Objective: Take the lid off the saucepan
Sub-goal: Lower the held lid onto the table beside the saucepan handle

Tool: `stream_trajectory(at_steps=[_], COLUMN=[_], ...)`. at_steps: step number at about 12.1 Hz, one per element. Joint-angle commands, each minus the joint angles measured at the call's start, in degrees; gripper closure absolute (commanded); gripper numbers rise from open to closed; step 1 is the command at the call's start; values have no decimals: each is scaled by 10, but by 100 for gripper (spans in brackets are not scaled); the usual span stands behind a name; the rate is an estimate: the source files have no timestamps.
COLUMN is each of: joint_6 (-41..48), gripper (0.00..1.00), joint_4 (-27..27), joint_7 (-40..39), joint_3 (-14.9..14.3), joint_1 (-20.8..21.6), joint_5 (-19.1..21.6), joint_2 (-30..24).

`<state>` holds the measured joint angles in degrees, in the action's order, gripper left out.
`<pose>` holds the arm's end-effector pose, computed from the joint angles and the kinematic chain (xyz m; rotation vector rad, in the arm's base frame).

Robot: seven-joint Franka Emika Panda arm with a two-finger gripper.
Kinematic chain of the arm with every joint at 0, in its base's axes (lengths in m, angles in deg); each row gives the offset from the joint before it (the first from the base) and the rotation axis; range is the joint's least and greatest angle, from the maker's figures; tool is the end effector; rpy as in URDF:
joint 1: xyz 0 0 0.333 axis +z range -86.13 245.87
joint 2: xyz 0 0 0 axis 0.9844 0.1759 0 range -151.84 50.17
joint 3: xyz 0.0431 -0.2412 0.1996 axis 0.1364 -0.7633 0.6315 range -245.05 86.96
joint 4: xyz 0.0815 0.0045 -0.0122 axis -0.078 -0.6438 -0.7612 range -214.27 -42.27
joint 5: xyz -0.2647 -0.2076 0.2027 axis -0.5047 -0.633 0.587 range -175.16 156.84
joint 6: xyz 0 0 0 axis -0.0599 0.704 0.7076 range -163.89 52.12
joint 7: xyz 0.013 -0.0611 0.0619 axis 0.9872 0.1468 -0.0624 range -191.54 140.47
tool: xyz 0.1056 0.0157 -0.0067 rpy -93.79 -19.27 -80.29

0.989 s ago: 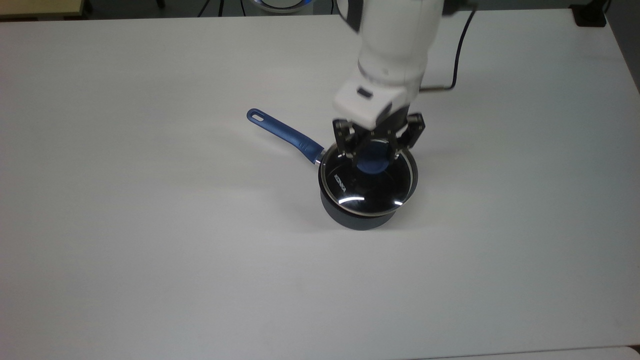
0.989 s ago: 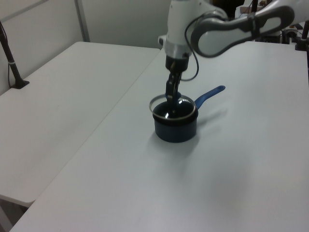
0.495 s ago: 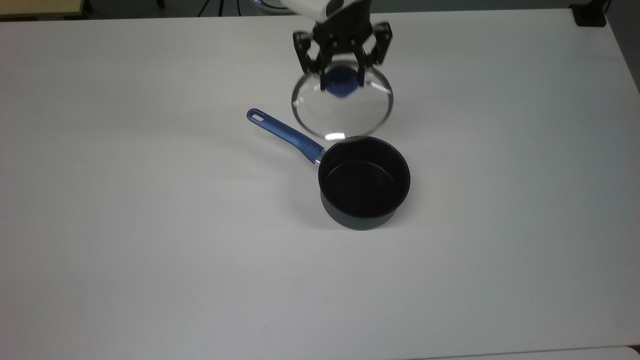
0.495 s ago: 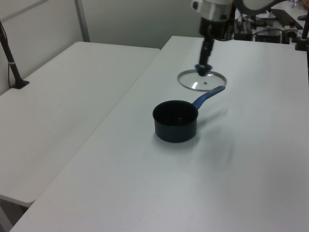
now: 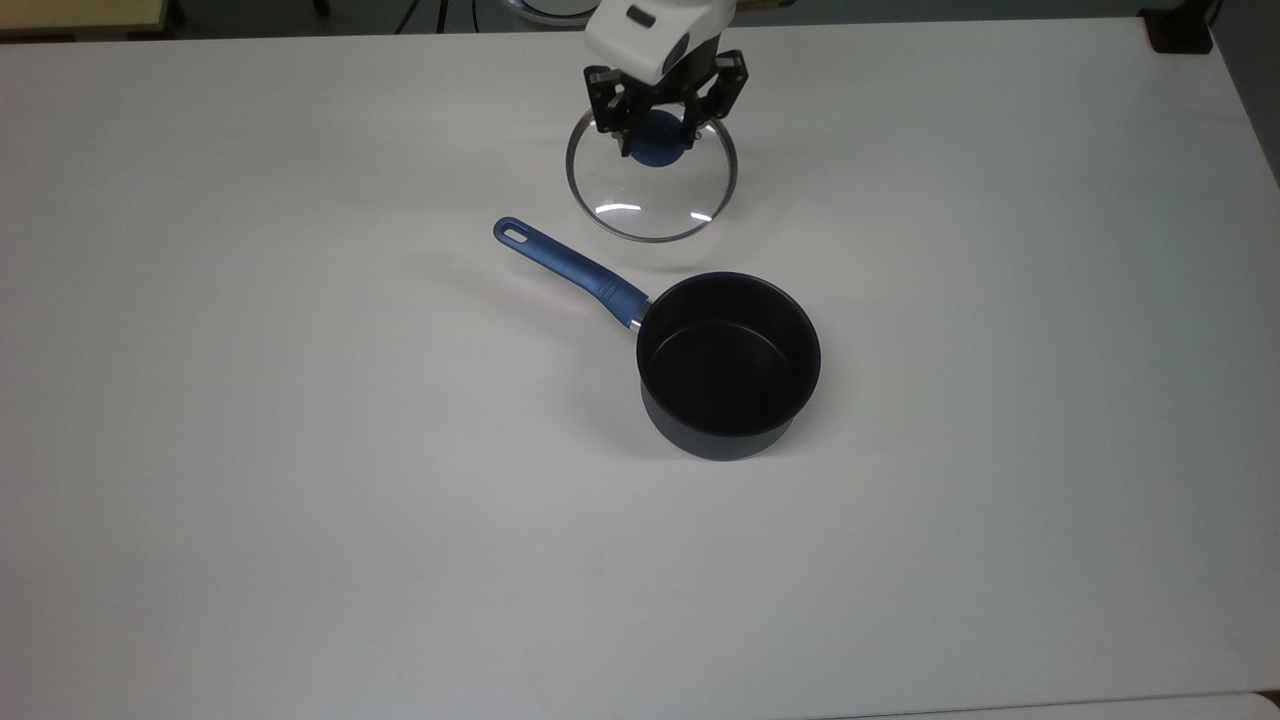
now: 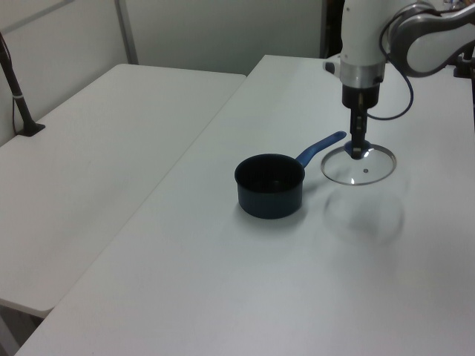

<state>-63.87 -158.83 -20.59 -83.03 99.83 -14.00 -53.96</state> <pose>0.5085 0.1399 0.4388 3.0425 0.3514 -0.0444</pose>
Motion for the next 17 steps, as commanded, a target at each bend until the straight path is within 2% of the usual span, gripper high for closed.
stream_trajectory(at_steps=[1, 2, 4, 7, 10, 14, 16, 17], joint_6=[-32, -37, -66, -100, -104, -109, -100, -75], gripper=[61, 60, 60, 60, 59, 47, 23, 0], joint_4=[-73, -87, -100, -100, -98, -94, -84, -60], joint_7=[-4, -2, -1, 16, 16, 16, 15, 16], joint_3=[9, 9, 9, 9, 9, 8, 8, 9], joint_1=[-17, -18, -27, -27, -35, -36, -37, -37], joint_5=[-18, -35, -35, -36, -36, -37, -37, -37], joint_2=[-27, -23, -18, 18, 45, 68, 61, 52])
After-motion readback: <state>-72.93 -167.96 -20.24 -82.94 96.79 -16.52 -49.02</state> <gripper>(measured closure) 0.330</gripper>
